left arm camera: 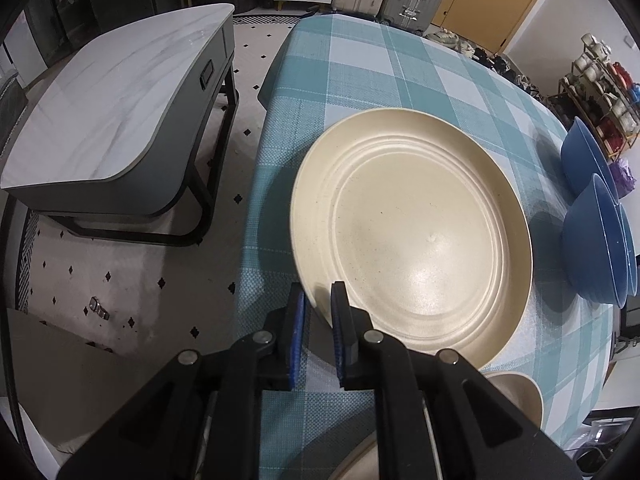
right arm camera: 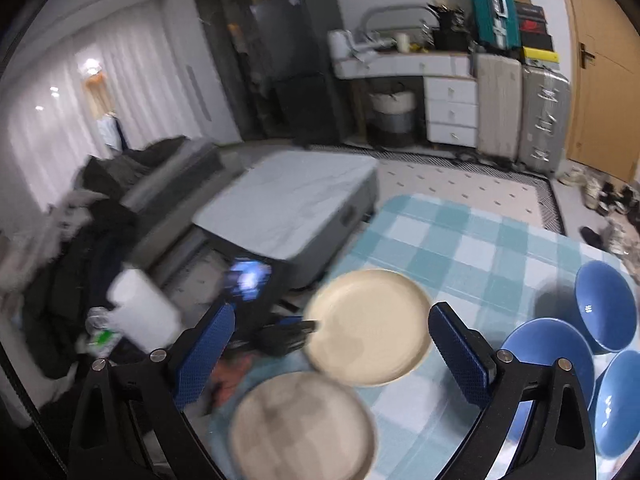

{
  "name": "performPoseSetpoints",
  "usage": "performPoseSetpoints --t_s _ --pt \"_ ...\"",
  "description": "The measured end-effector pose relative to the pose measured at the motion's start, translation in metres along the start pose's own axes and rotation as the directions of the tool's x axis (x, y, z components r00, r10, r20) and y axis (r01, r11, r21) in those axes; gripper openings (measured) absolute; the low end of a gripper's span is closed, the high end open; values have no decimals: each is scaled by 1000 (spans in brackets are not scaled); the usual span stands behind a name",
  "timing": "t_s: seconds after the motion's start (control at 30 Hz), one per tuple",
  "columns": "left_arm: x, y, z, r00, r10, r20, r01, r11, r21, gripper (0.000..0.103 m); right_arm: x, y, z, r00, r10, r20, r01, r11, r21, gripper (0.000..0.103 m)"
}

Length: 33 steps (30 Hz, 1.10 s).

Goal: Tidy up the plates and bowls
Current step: 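Lift the cream plate with both grippers and carry it toward the plate stack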

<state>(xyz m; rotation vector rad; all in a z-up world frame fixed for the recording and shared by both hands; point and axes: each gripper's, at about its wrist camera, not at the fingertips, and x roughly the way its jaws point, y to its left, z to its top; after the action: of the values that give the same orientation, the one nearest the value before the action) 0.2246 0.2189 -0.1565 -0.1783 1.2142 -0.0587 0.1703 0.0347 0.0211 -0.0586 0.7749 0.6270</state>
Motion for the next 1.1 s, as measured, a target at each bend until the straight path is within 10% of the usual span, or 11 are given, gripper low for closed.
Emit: performPoseSetpoints --t_s 0.47,1.1 --pt "1 -3 -1 1000 -3 -7 3 1000 14 11 189 -83 -17 933 -176 -314 199 979 43 75" --pt "2 -7 -5 1000 17 13 -17 999 32 12 229 -122 -58 886 -216 -409 255 966 42 29"
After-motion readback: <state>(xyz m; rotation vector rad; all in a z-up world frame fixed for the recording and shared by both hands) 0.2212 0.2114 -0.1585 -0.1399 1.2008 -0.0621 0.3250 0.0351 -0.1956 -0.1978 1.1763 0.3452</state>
